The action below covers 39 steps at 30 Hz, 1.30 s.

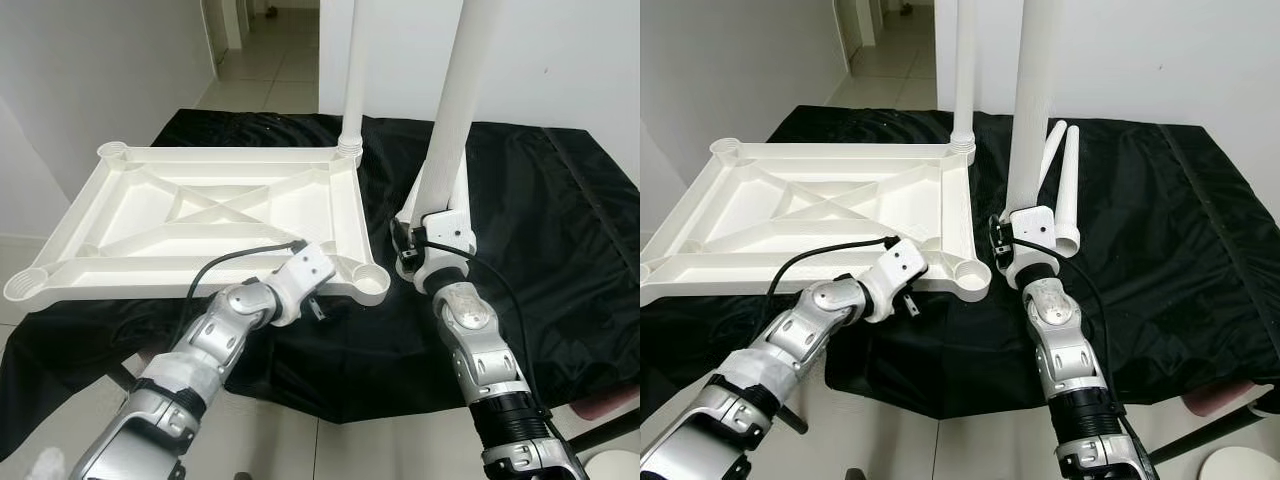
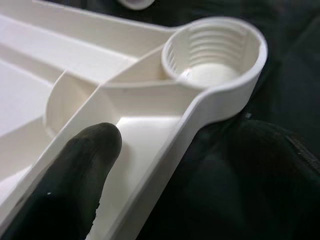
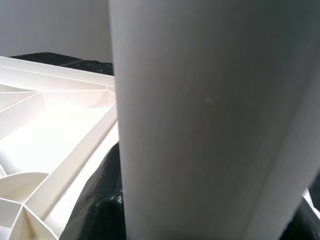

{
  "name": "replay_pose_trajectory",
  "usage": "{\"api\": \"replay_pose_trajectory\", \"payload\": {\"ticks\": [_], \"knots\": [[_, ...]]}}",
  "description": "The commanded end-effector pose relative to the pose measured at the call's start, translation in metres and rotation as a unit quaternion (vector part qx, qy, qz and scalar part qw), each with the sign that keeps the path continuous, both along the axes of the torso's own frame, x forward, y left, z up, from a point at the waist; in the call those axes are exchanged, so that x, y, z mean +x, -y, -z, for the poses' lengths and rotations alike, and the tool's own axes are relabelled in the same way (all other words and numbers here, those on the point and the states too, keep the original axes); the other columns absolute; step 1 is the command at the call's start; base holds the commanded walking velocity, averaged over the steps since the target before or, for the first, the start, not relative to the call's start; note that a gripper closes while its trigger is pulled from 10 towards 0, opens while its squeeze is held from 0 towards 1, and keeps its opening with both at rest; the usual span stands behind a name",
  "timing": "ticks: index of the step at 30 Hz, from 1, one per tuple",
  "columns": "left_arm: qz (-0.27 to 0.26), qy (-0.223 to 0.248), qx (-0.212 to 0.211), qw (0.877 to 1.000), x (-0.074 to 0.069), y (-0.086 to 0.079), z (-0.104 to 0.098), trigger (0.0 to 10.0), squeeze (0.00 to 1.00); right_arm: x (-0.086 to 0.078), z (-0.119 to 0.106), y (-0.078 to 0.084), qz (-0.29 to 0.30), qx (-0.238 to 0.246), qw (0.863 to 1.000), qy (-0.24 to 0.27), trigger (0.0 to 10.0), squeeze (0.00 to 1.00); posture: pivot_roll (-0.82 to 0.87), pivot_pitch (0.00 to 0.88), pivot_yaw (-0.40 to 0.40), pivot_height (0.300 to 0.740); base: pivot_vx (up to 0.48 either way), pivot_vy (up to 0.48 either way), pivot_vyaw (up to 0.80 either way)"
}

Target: Building children table

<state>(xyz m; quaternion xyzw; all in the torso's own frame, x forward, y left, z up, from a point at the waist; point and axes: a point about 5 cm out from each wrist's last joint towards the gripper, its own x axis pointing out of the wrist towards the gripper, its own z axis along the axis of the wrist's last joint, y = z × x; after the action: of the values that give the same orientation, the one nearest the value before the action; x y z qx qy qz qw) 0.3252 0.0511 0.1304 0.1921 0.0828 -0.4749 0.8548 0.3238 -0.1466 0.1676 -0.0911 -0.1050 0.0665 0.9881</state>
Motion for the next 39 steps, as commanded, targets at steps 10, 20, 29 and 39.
{"api": "replay_pose_trajectory", "payload": {"ticks": [10, 20, 29, 39], "knots": [[0.087, -0.038, -0.006, 0.995, -0.012, 0.045, 0.000, 10.0, 0.00, 0.001, -0.001, 0.002, 0.008, -0.012, 1.000, 0.008, 10.0, 0.00, -0.06, 0.000, 0.064, 0.740, 0.000, 0.000, 0.00], [0.114, -0.051, 0.000, 0.992, -0.019, 0.066, 0.003, 10.0, 0.00, 0.000, 0.000, 0.002, 0.009, -0.015, 1.000, 0.008, 10.0, 0.00, -0.07, 0.000, 0.067, 0.740, 0.000, 0.000, 0.00], [0.157, -0.066, -0.012, 0.985, -0.040, 0.095, 0.003, 10.0, 0.00, 0.000, 0.001, 0.001, 0.008, -0.007, 1.000, 0.012, 10.0, 0.00, -0.06, 0.000, 0.076, 0.740, 0.000, 0.000, 0.00], [0.124, -0.027, -0.025, 0.992, -0.023, 0.084, -0.015, 10.0, 0.00, -0.003, 0.004, -0.001, -0.002, 0.030, 1.000, 0.010, 10.0, 0.00, -0.05, 0.000, 0.079, 0.740, 0.000, 0.000, 0.00]]}}
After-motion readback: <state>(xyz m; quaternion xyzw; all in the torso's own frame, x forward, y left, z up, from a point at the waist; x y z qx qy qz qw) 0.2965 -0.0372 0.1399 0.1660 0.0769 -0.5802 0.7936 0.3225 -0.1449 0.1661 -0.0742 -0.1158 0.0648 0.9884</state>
